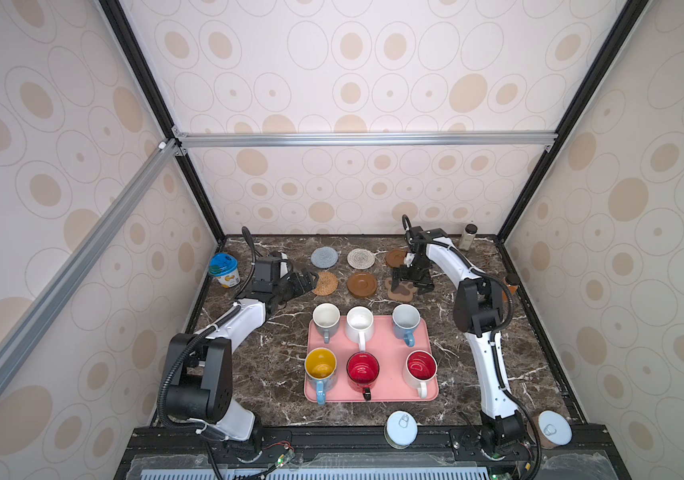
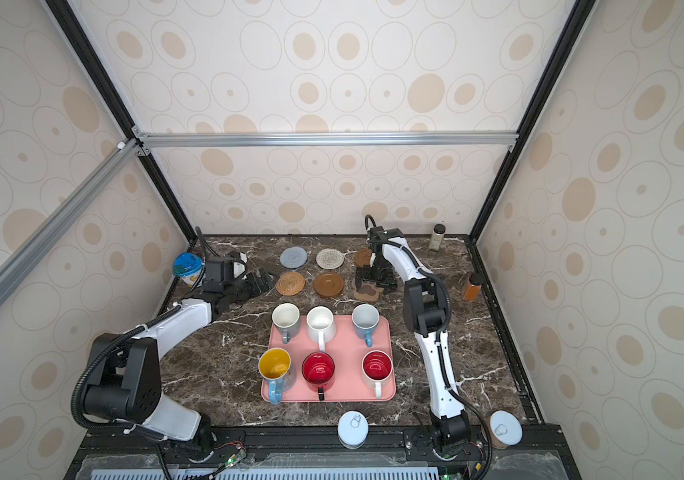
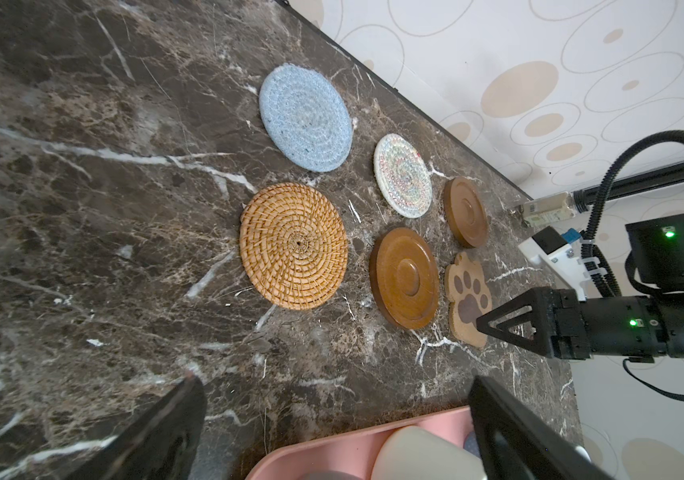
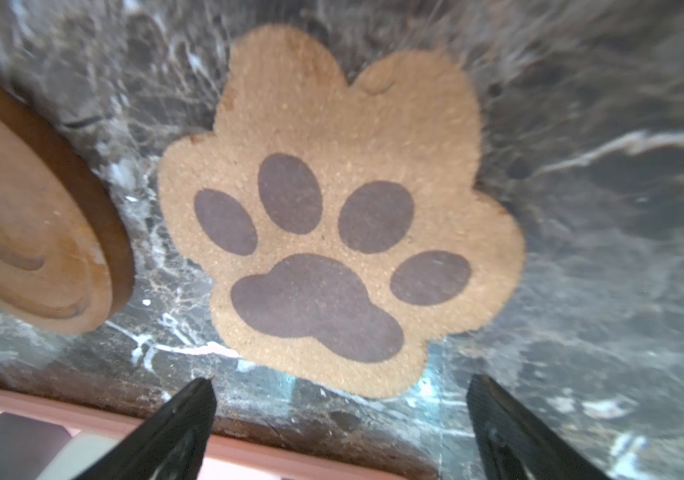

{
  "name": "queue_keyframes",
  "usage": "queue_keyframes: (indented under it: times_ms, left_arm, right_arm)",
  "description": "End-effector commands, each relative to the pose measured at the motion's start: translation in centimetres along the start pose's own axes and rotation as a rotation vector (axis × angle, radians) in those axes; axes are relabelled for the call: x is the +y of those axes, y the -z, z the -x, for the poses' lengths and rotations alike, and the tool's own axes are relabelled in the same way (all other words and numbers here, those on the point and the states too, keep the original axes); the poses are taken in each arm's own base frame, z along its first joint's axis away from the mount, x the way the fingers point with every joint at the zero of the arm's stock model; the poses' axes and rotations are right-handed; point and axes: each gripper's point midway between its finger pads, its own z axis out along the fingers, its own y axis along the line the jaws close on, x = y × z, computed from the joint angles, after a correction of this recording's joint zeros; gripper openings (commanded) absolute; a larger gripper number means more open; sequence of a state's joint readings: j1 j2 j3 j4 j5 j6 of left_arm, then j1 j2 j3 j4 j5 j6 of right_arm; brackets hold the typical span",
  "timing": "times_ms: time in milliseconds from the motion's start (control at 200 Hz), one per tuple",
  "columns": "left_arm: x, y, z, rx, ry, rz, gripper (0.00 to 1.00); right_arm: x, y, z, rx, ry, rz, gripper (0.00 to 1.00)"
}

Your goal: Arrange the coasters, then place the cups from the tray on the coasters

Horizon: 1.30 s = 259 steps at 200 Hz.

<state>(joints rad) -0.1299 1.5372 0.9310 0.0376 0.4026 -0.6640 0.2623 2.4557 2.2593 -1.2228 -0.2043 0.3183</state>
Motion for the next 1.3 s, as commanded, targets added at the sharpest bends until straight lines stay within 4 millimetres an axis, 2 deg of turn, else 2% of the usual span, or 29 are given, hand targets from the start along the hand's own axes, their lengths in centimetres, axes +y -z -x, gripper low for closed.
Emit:
queue_keyframes:
  times_ms: [0, 130, 250, 455, 640, 810, 996, 1126, 1291]
  left_arm:
    - [-0.1, 0.2, 0.6, -0.018, -0.007, -0.01, 1.0]
    - [0.0, 0.1, 0.5, -0.014, -0.009, -0.007, 1.0]
    - [0.0, -0.1, 0.6, -0.013, -0.007, -0.008, 1.0]
    - [0.2, -0.1, 0.7, -0.019, -0.016, -0.001, 1.0]
    - [0.4, -0.4, 0.8, -0.033, -0.023, -0.002, 1.0]
    - [0.6, -0.7, 0.6, -0.043, -0.027, -0.006, 1.0]
    - [0.4, -1.1, 1.3, -0.058, -0.055, -0.012, 1.0]
    - [0.2, -1.5, 1.6, -0.068, -0.053, -0.028, 1.0]
    - [-0.1, -1.5, 2.2, -0.106, -0.053, -0.05, 1.0]
  right_arm:
    - [-0.8, 4.5, 0.5, -0.092, -0.015, -0.004, 0.99]
    - [-1.3, 6.2, 1.2, -0.153, -0.007, -0.001, 0.98]
    - [0.1, 7.0, 1.6, -0.175, 0.031, 0.067, 0.99]
    - [1.5, 7.1, 2.1, -0.188, 0.066, 0.148, 0.99]
    - [4.0, 6.3, 2.3, -0.17, 0.121, 0.29, 0.98]
    - [4.0, 4.3, 2.1, -0.118, 0.103, 0.304, 0.99]
    - [4.5, 3.5, 1.7, -0.105, 0.098, 0.326, 0.98]
    - [3.8, 3.6, 1.3, -0.105, 0.082, 0.284, 0.99]
    - [2.9, 5.3, 0.5, -0.16, 0.085, 0.238, 0.99]
